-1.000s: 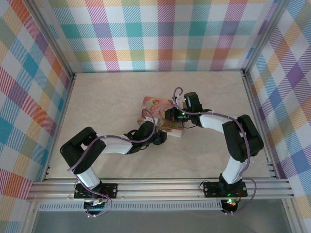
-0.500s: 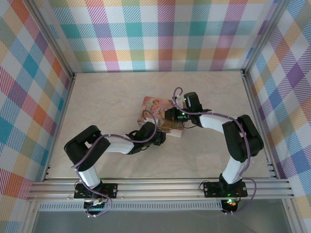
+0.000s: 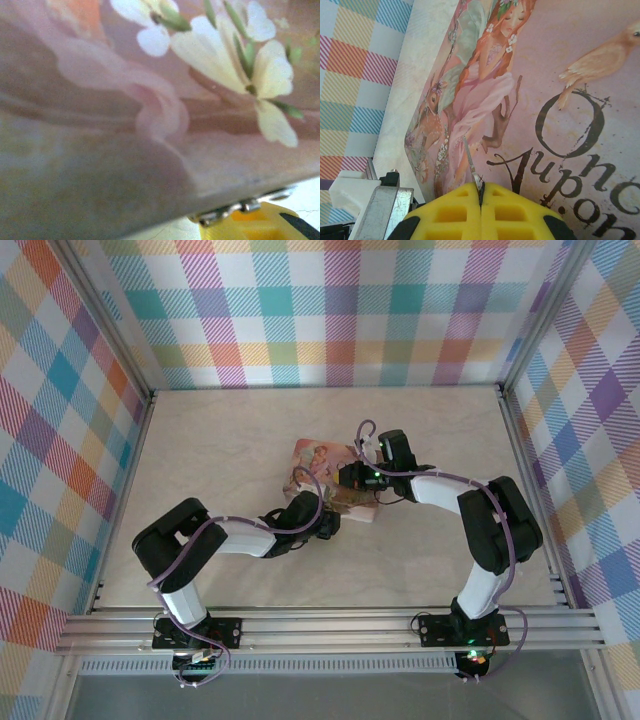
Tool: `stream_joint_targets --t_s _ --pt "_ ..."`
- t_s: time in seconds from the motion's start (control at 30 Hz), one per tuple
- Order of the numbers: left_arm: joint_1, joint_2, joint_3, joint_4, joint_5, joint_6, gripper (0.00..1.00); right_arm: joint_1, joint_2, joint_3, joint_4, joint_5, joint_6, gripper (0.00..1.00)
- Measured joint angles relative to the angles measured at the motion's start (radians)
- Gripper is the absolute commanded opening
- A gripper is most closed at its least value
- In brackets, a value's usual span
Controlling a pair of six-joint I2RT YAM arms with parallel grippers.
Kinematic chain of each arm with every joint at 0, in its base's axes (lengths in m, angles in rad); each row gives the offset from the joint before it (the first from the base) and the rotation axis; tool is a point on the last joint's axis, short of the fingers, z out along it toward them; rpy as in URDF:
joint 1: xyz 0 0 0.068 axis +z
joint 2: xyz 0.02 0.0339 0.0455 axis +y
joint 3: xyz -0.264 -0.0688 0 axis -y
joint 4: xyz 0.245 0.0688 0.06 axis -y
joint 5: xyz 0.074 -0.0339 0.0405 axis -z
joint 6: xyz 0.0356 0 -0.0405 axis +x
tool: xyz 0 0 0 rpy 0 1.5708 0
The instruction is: Unlock the padlock with the key
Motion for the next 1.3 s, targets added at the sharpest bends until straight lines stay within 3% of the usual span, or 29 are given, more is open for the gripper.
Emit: stream_joint_targets --t_s 1.3 --pt "-0.003 -0.004 0.007 0.002 -0.006 -0.077 0.29 0.003 -0.001 0.0 -0.001 0.007 0.0 0.0"
